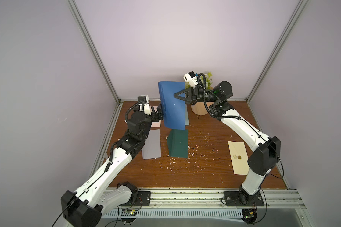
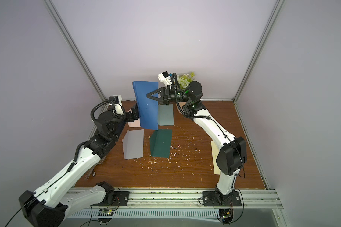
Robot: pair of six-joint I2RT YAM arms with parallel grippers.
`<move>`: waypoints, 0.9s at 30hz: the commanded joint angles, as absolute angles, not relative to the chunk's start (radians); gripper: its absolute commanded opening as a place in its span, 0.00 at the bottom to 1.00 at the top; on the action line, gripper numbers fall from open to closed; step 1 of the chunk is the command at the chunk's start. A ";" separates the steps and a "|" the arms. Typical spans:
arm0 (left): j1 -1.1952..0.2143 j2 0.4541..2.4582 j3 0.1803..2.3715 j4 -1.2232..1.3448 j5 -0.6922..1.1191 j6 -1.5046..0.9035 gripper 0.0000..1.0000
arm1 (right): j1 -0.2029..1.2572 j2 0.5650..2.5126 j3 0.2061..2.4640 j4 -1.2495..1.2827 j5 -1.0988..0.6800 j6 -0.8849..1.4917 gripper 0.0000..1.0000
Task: Open the envelope
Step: Open the envelope flap on the envelope.
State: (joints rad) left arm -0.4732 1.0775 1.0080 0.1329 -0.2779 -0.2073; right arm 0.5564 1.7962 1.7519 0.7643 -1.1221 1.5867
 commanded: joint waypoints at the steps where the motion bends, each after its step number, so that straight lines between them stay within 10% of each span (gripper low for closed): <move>1: -0.453 1.099 1.043 0.147 -0.189 -0.223 0.93 | 0.578 1.812 1.760 1.020 -1.146 1.738 0.00; 13: -0.451 0.991 1.010 0.103 -0.334 -0.196 0.93 | 0.520 1.803 1.674 0.927 -1.169 1.670 0.00; 27: -0.449 0.892 1.018 -0.051 -0.449 -0.157 0.94 | 0.287 1.769 1.663 -0.500 -0.987 0.474 0.00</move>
State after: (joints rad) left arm -0.4576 0.8917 1.0088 -0.0193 -0.4175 -0.1738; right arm 0.3088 1.7977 1.6497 -0.1619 -1.0618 0.8047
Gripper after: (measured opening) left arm 0.944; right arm 0.063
